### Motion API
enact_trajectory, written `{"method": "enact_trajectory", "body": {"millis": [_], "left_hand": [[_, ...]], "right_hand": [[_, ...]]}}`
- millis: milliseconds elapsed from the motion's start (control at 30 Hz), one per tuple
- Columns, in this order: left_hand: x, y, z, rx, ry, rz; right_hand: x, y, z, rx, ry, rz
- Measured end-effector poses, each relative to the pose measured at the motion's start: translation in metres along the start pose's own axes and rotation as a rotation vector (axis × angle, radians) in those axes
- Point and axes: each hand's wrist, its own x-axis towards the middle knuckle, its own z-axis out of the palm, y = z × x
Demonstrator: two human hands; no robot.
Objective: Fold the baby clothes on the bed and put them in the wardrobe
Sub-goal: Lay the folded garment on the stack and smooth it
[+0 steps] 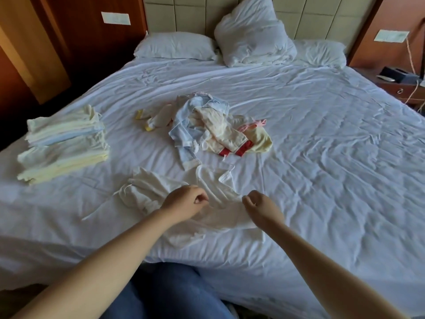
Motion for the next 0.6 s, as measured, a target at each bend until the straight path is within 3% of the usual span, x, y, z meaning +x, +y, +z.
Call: {"method": "enact_trajectory", "body": {"millis": [100,333,500,600], "left_hand": [[0.009,-0.011,0.002,0.074,0.011,0.041],[0.015,-0.032,0.002,0.387,-0.059,0.061],[0.015,-0.038,-0.009,0.597,-0.097,0.04],[0.013,-0.045,-0.017,0.495,0.03,0.0]], "right_hand": [[0.002,-0.005,0.003,-0.027,0.031,-0.029],[0.005,-0.006,0.012,-0.038,-0.095,-0.038],[0.016,-0.013,0.003,0.25,-0.036,-0.084],[0.024,-0.025,-0.006,0.369,-0.024,-0.086]]}}
